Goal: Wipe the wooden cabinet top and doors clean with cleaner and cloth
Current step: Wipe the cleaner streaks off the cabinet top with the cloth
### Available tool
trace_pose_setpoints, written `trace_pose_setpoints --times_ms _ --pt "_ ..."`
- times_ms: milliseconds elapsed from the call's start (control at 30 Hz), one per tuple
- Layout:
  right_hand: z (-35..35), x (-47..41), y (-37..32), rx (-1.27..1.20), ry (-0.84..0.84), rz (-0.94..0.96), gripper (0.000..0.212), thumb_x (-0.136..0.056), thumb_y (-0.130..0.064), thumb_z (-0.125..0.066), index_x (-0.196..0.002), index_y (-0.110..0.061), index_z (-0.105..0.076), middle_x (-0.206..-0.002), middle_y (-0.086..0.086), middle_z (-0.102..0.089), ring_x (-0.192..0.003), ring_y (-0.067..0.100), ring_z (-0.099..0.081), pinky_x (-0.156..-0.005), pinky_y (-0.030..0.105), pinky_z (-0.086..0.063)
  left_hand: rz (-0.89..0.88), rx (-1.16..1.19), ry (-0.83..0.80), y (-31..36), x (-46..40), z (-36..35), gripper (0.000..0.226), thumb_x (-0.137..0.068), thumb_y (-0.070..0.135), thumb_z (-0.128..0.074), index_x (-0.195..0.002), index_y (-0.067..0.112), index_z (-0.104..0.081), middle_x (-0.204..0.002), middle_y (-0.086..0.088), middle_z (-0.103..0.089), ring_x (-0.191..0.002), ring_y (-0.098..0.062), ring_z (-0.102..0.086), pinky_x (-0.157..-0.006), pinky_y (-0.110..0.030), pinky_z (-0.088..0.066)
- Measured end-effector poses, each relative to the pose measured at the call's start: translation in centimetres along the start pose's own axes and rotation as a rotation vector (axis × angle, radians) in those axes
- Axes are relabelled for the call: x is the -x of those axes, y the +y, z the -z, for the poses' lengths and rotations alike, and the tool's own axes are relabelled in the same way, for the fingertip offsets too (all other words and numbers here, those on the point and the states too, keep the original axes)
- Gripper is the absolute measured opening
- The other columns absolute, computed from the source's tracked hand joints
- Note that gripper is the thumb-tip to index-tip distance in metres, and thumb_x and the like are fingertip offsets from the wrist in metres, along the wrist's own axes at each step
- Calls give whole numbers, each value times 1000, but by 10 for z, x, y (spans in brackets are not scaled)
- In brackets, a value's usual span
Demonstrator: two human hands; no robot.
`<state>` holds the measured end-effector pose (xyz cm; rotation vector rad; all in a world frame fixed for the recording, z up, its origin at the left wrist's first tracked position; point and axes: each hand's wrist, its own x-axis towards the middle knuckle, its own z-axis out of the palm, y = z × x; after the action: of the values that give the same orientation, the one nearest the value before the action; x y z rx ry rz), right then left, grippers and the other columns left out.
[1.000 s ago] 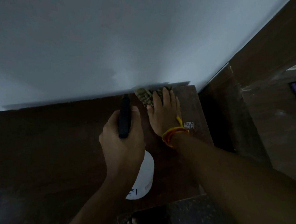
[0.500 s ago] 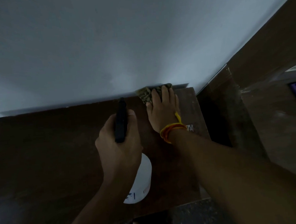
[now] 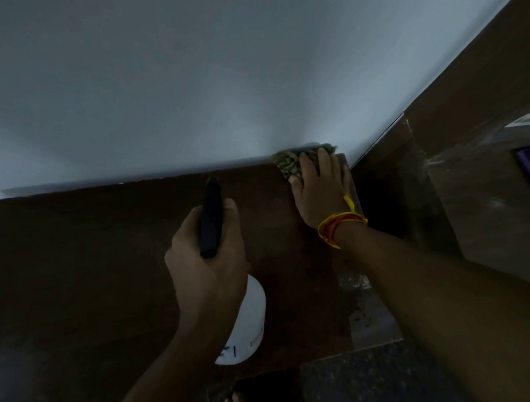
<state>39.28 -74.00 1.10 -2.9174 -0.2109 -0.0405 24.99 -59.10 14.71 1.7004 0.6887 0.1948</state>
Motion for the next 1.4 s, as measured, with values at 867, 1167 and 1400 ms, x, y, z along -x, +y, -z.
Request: trace_pose_setpoints --times_ms 867,1167,1400 --pt "10 51 37 -34 -40 -72 54 -93 -42 -47 -143 -22 -37 -154 15 -23 -129 46 -31 -103 56 -34 -3 -43 -36 -13 52 -16 29 -96 41 -57 -73 24 -57 -53 0 -52 -49 -32 -59 -46 -54 -53" --pt "10 66 38 -47 -17 -100 53 -92 -42 -48 -141 -24 -40 -153 16 -24 -125 47 -34 -98 59 -36 -39 -51 -2 -5 69 -19 32 -97 39 -58 -70 22 -56 -52 2 -50 -51 -35 -58 -44 -52 -52" --pt "15 108 47 -32 -59 -52 53 -92 -42 -47 -142 -25 -38 -154 15 -24 -128 47 -32 -98 59 -38 -13 -62 13 -15 92 -21 32 -97 39 -57 -70 21 -54 -52 3 -49 -52 -35 -59 -45 -51 -53"
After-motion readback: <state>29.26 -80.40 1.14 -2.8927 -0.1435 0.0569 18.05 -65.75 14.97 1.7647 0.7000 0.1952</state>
